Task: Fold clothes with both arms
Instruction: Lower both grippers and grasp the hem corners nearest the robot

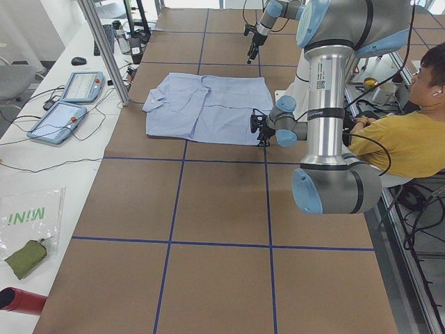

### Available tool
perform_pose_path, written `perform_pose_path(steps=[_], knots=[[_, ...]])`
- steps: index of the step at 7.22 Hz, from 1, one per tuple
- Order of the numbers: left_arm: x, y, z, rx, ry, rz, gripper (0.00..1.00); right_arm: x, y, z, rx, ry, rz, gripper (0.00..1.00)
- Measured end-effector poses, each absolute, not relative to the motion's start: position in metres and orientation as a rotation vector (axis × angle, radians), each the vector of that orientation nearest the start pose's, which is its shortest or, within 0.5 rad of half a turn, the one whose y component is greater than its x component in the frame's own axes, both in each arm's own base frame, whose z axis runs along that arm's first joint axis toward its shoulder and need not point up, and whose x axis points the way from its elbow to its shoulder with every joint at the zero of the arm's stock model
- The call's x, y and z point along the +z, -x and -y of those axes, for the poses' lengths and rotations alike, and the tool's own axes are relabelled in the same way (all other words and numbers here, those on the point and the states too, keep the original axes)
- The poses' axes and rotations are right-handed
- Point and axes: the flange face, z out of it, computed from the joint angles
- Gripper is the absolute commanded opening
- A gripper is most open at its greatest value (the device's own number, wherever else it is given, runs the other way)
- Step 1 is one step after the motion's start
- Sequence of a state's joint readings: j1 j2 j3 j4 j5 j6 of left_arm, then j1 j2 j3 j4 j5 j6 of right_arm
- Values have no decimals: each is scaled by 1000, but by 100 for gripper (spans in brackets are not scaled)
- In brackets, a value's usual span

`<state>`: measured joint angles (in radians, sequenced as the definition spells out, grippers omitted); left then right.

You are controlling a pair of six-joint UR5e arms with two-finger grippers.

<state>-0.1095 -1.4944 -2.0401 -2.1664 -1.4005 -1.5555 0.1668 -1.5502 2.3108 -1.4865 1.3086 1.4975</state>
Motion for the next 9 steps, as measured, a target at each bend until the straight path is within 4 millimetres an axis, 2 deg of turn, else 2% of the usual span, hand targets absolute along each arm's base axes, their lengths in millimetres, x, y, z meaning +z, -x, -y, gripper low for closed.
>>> perform_pose_path(steps=[2, 3, 7, 8, 9], knots=[[403, -452, 196, -161, -213, -983, 17, 308, 400, 228, 197, -344, 803, 100], [402, -454, 195, -159, -212, -986, 0, 308, 400, 228, 197, -344, 803, 100], [398, -454, 194, -162, -215, -992, 0, 310, 408, 218, 214, -332, 825, 97], [396, -454, 194, -162, -215, -997, 0, 318, 416, 208, 240, -345, 837, 79], [394, -454, 194, -162, -214, -1001, 0, 331, 425, 192, 272, -365, 836, 70]])
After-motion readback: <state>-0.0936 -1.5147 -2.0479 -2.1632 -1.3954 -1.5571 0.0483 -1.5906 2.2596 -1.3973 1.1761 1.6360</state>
